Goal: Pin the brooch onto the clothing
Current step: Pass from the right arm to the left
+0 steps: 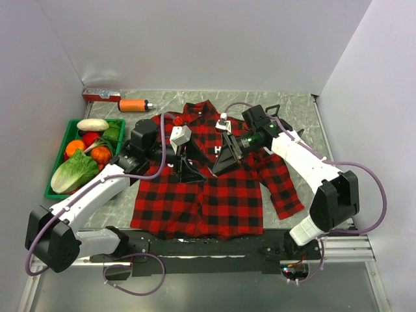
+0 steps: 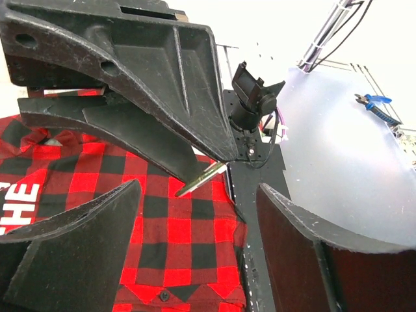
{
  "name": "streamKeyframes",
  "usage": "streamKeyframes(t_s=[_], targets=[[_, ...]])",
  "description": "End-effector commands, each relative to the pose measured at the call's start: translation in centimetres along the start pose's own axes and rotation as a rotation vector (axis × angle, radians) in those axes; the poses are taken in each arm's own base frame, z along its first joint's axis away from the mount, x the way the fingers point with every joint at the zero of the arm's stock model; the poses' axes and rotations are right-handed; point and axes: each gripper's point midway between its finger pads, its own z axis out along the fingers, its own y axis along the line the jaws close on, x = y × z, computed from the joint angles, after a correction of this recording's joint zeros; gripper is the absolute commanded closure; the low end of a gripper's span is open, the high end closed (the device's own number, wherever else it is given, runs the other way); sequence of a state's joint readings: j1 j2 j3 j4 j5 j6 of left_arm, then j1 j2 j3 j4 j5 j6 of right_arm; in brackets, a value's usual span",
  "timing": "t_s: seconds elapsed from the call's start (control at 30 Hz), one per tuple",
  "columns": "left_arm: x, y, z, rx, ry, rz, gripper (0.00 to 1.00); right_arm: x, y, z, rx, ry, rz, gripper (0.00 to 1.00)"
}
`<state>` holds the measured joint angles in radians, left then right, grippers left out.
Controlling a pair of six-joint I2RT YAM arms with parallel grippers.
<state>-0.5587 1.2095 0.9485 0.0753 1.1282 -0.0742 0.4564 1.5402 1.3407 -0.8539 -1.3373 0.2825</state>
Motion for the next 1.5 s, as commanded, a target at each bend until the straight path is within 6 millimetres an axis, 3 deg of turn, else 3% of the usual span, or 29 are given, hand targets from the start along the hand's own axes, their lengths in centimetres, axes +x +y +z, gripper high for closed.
streamKeyframes(t_s=[0.0, 0.1, 0.33, 1.0, 1.2, 1.33, 1.47], targets=[[-1.8, -0.7, 0.2, 0.023, -0.047, 0.093, 0.22, 0.2, 1.1, 0.3, -0.039, 0.028, -0.020, 0.66], [-2.1, -1.0, 0.5, 0.033, -0.065, 0.095, 0.23, 0.2, 1.1, 0.4, -0.045, 0.033, -0.018, 0.66], [-1.4, -1.6, 1.0, 0.074, -0.044, 0.069, 0.41, 0.2, 1.1, 0.6, -0.055, 0.039, -0.014, 0.66], [-1.0, -2.1, 1.3, 0.128, -0.011, 0.046, 0.64, 0.3, 0.9, 0.7, -0.068, 0.045, 0.001, 0.66], [-1.3, -2.2, 1.3, 0.143, 0.013, 0.025, 0.77, 0.2, 0.8, 0.6, -0.067, 0.044, 0.000, 0.66], [-1.0, -2.2, 1.4, 0.154, 0.023, 0.004, 0.93, 0.2, 0.7, 0.7, -0.068, 0.045, 0.002, 0.66], [-1.1, -2.5, 1.4, 0.175, 0.024, -0.010, 0.99, 0.1, 0.8, 0.6, -0.071, 0.041, -0.013, 0.64]])
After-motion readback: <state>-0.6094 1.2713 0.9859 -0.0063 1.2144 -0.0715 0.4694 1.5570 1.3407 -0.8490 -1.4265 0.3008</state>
